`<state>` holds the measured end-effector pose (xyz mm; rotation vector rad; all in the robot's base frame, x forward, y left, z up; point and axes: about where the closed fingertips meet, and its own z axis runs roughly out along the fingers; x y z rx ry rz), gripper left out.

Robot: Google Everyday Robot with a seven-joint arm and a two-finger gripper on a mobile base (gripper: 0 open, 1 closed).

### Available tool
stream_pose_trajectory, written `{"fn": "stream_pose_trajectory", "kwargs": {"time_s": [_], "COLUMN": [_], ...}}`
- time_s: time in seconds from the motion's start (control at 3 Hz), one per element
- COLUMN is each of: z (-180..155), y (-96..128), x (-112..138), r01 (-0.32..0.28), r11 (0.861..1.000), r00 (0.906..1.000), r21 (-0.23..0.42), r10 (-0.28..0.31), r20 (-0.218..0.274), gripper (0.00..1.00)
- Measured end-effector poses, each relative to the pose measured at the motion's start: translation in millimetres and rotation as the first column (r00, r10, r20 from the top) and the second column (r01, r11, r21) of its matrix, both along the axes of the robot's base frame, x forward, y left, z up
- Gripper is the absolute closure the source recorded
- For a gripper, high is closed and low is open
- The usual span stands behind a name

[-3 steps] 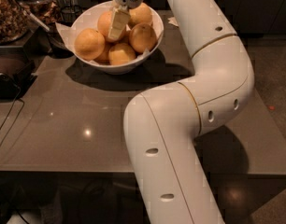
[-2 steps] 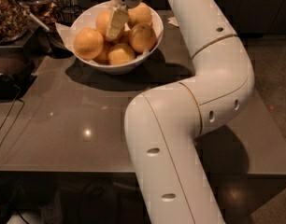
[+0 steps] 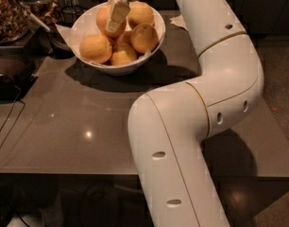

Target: Pick orange from white bowl

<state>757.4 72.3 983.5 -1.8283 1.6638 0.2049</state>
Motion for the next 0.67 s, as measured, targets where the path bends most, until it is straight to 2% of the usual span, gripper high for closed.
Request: {"fn": "stream_pose_trajectory", "kwargs": {"time_s": [0.33, 0.67], "z": [9.0, 14.8], "y": [-3.8, -13.1], "x": [-2.0, -3.4], "r01": [-0.002, 0.027], "r11": [1.000, 1.000], "r00": [0.9999, 0.9994], "r21": [0.011, -0.003], "r10": [0.002, -0.027], "r20": [0.017, 0.021], "gripper": [1.00, 1.00]}}
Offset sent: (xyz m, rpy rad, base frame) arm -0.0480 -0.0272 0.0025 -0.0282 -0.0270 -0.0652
